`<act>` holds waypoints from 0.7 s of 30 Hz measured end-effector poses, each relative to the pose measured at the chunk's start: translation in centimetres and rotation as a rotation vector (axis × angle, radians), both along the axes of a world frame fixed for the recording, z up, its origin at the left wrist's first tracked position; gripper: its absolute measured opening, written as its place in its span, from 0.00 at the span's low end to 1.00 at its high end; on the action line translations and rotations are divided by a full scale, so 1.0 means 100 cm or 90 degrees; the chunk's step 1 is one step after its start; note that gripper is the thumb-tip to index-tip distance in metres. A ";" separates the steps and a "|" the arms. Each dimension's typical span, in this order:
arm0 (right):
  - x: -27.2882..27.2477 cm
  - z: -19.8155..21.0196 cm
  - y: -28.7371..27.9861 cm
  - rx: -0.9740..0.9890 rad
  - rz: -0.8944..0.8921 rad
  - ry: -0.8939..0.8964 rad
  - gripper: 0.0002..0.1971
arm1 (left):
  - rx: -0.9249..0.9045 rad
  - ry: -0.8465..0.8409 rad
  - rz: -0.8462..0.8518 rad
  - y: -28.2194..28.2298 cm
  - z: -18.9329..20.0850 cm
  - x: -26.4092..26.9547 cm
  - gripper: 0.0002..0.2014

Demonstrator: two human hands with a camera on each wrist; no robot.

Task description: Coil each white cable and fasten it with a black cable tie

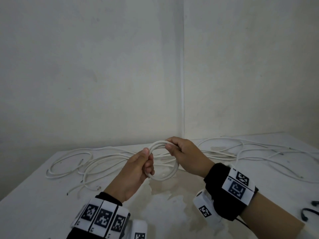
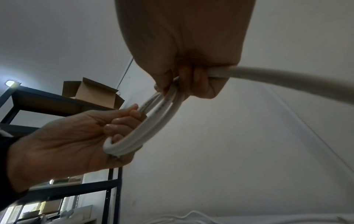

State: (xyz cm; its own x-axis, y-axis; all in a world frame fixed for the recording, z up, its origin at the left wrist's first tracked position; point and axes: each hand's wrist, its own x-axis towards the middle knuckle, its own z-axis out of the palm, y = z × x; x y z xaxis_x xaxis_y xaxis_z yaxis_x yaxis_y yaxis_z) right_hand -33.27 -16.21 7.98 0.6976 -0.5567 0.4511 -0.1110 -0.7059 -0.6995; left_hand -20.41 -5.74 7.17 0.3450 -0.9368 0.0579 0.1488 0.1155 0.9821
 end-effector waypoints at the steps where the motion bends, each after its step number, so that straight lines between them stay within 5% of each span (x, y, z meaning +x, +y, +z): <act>1: 0.000 0.002 -0.001 -0.014 -0.005 -0.008 0.09 | -0.003 0.023 -0.014 0.001 0.002 -0.001 0.17; 9: 0.003 -0.001 -0.003 -0.029 -0.005 -0.022 0.10 | -0.009 0.014 -0.005 0.003 0.005 0.000 0.17; 21: -0.023 -0.051 -0.045 0.007 -0.111 -0.074 0.10 | -0.147 0.244 0.144 0.014 0.017 0.058 0.17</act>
State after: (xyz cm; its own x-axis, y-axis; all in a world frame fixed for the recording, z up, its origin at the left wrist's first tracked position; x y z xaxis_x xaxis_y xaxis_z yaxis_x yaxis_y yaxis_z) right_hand -35.57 -20.69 2.91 0.5342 -0.6693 0.5164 -0.1488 -0.6758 -0.7220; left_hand -14.65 -4.30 8.88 0.5754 -0.8136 0.0833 0.4404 0.3941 0.8067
